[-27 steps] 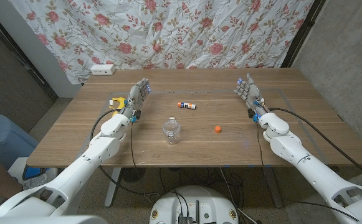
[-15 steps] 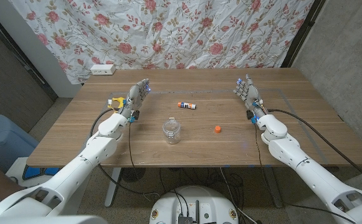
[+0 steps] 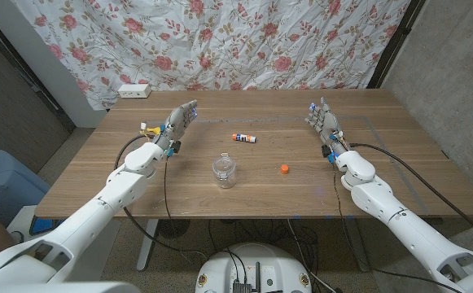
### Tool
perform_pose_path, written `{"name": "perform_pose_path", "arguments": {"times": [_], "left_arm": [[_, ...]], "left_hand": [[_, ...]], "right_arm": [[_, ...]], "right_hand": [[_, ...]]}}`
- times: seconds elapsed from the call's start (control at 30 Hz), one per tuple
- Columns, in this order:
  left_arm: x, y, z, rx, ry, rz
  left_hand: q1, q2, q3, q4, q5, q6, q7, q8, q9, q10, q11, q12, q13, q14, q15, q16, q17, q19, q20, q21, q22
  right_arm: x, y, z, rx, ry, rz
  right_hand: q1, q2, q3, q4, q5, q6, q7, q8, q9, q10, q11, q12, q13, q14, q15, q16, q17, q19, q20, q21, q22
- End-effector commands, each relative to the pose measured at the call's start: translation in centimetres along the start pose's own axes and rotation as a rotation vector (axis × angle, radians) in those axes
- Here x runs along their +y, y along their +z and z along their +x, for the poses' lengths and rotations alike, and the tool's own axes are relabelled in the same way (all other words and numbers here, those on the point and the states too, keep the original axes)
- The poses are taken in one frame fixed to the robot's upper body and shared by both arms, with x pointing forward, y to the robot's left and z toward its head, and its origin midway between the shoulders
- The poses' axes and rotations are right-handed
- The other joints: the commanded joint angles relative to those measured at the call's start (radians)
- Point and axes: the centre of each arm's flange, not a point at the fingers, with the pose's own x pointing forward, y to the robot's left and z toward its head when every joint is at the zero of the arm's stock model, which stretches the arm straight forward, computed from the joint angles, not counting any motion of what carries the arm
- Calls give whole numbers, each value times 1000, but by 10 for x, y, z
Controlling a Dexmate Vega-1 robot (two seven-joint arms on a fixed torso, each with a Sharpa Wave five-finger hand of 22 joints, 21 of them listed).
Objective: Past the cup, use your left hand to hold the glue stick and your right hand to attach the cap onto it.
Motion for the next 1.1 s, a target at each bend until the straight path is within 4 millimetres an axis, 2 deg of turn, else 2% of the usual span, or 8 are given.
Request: {"name": "perform_pose_path", "arguments": {"times": [0.03, 0.1, 0.23, 0.37, 0.43, 0.53, 0.7, 1.1], "left_arm": [[-2, 24, 7, 28, -1, 119], [-3, 27, 7, 41, -1, 142], [-8, 34, 9, 46, -3, 168], [-11, 41, 13, 43, -25, 200], [-12, 46, 15, 43, -39, 226], [-12, 54, 19, 54, -75, 282], [-14, 66, 23, 79, -103, 380], [-27, 85, 30, 107, -153, 532]], "left_hand": [[41, 27, 21, -42, -3, 19, -2, 5, 3, 20, -2, 4, 5, 11, 2, 5, 5, 0, -1, -1, 1], [66, 45, 37, -70, -2, 32, -5, 6, 3, 34, -2, 5, 5, 20, 1, 5, 4, 11, 4, 2, 1], [84, 47, 47, -97, -2, 60, -15, 12, 4, 49, -7, 7, 5, 29, -1, 6, 4, 13, 2, 1, 1], [106, 38, 54, -132, -2, 86, -20, 17, 4, 65, -22, 8, 6, 38, -9, 6, 4, 17, -1, 1, 1], [126, 30, 59, -160, -1, 109, -31, 21, 5, 82, -34, 10, 6, 46, -13, 6, 5, 21, -3, 1, 1], [145, 11, 58, -181, -2, 125, -47, 24, 5, 101, -55, 13, 6, 55, -22, 7, 5, 24, -8, 0, 1], [171, -9, 58, -188, -1, 149, -67, 29, 6, 128, -63, 16, 7, 68, -26, 8, 5, 34, 0, 1, 0], [198, -24, 58, -189, -2, 170, -71, 33, 7, 151, -73, 17, 8, 84, -27, 9, 5, 38, 3, 0, 0]], "right_arm": [[-3, 5, -2, -8, -2, 4], [-4, 5, -2, -10, 3, 9], [-6, 5, -3, -13, 9, 7], [-9, 5, -5, -16, 5, -3], [-10, 3, -5, -22, 5, 3], [-11, 2, -6, -29, 5, 7], [-14, 2, -8, -33, 8, 8], [-21, 1, -12, -46, 9, 19]], "right_hand": [[6, 7, 7, -4, 9, 4, 0, 6, 4, 5, -3, 7, -2, 6, -12, 7, -2, -4, -5, 7, 2], [6, 7, 7, -5, 9, 4, 0, 6, 4, 6, -3, 7, -3, 6, -12, 7, -4, -4, -6, 7, 2], [5, 8, 8, -6, 9, 5, 0, 6, 4, 7, -4, 8, -6, 5, -13, 7, -6, -5, -7, 8, 2], [5, 9, 9, -7, 10, 6, -1, 6, 4, 6, -3, 8, -8, 6, -13, 7, -8, -5, -9, 8, 2], [5, 9, 9, -7, 10, 6, 0, 7, 4, 6, -3, 8, -10, 6, -14, 8, -9, -5, -10, 8, 2], [4, 10, 10, -8, 10, 6, 0, 7, 4, 7, -4, 8, -11, 6, -14, 8, -11, -5, -10, 8, 2], [5, 12, 12, -9, 11, 6, -2, 6, 4, 6, -4, 8, -14, 6, -14, 8, -13, -6, -11, 8, 2], [10, 18, 19, -16, 13, 14, -1, 9, 4, 13, -7, 11, -21, 6, -16, 8, -21, -7, -11, 9, 1]]}}
